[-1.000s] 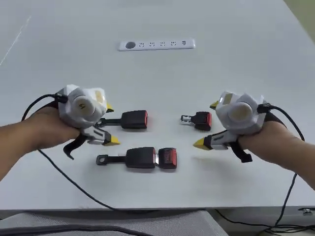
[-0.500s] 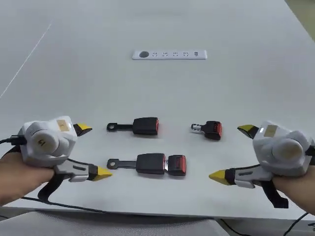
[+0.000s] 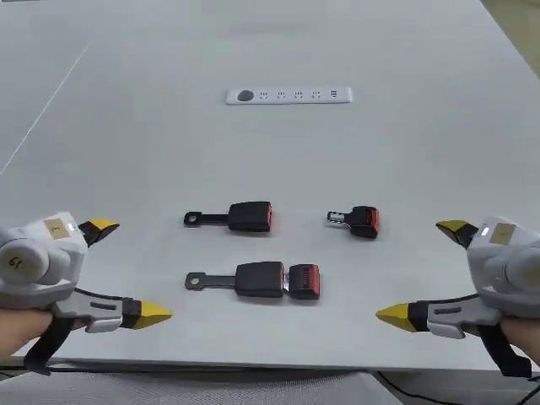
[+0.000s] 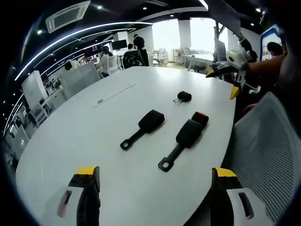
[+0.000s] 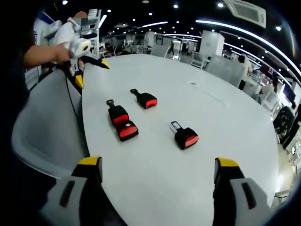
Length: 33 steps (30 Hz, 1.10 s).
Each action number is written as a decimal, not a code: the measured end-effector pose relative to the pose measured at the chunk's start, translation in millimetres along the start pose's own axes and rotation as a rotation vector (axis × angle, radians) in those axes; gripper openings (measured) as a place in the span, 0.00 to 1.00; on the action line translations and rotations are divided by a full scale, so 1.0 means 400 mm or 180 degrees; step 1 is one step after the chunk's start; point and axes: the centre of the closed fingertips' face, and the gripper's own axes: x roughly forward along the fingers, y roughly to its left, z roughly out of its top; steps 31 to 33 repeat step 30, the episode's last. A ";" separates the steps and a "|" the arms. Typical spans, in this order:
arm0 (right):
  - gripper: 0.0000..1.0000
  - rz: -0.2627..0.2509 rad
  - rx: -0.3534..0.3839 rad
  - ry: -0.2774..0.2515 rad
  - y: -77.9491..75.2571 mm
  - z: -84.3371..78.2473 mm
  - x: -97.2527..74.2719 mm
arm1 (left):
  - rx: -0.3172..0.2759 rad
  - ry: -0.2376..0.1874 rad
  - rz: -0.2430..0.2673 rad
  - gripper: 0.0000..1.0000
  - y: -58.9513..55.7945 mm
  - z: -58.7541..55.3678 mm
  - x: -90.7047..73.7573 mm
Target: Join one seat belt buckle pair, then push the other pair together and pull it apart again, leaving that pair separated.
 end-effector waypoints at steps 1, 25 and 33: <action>1.00 -0.0003 0.0005 0.0006 0.000 -0.001 0.000 | 0.0001 0.0008 0.0004 1.00 -0.001 -0.005 -0.002; 1.00 0.0022 0.0036 -0.0057 0.054 0.032 0.023 | -0.0106 0.0022 0.0102 1.00 0.011 -0.058 -0.007; 1.00 -0.0036 0.0075 -0.0040 0.026 0.020 0.008 | -0.0118 -0.0003 0.0073 1.00 0.008 -0.058 -0.007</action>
